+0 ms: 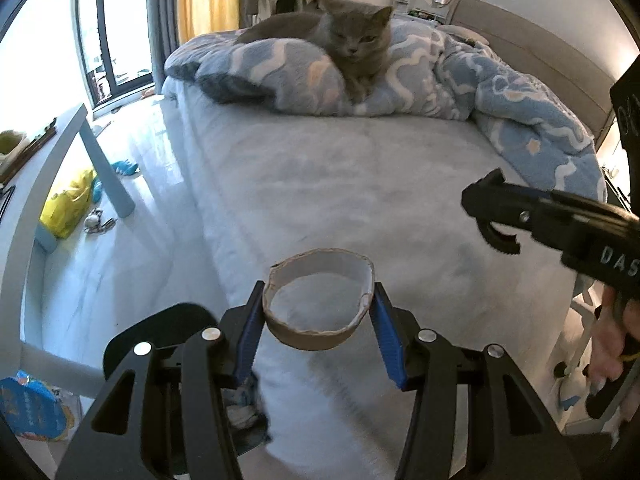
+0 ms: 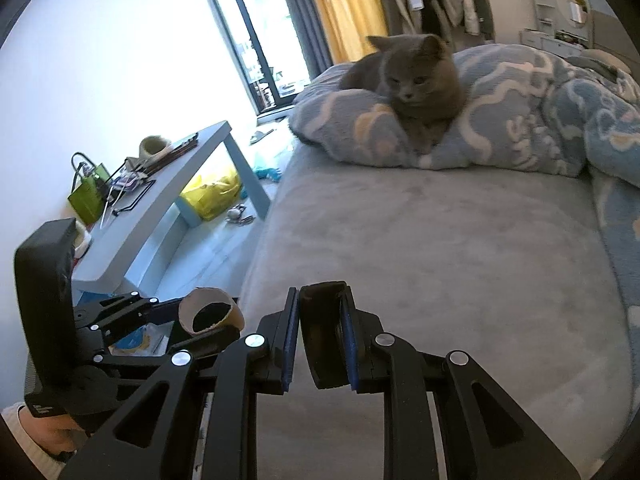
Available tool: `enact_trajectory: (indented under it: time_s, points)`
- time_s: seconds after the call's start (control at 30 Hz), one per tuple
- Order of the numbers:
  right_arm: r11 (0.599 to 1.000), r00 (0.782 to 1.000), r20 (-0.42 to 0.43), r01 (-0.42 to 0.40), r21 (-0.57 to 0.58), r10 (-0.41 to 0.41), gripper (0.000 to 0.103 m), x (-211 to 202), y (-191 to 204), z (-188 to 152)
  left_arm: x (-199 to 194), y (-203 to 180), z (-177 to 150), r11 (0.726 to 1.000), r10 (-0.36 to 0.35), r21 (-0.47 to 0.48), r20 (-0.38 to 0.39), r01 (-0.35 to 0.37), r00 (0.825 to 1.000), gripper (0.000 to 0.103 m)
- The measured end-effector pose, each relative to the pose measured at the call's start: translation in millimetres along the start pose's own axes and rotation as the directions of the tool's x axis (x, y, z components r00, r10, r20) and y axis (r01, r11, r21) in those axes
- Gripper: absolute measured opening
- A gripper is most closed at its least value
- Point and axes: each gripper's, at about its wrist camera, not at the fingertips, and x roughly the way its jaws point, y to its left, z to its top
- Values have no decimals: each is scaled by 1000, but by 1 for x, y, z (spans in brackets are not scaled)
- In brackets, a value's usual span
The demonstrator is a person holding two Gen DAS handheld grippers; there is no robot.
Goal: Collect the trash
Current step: 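Carry the cardboard roll and black strap over the trash bin, then open the left tool to drop the roll while the right tool holds the strap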
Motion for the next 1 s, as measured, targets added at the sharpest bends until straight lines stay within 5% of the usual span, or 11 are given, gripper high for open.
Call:
enact_trajectory:
  time_s: [0.33,1.0]
  points:
    - [998,999,-40,-31,-53,29,20,29,46,3,-3,51,-20,998,61,-21,-21,-62,998,54]
    - [982,988,-127,-104,-156,84,20,90,137,9,23,155,-63,978,56,-188,-176,-90,983,54]
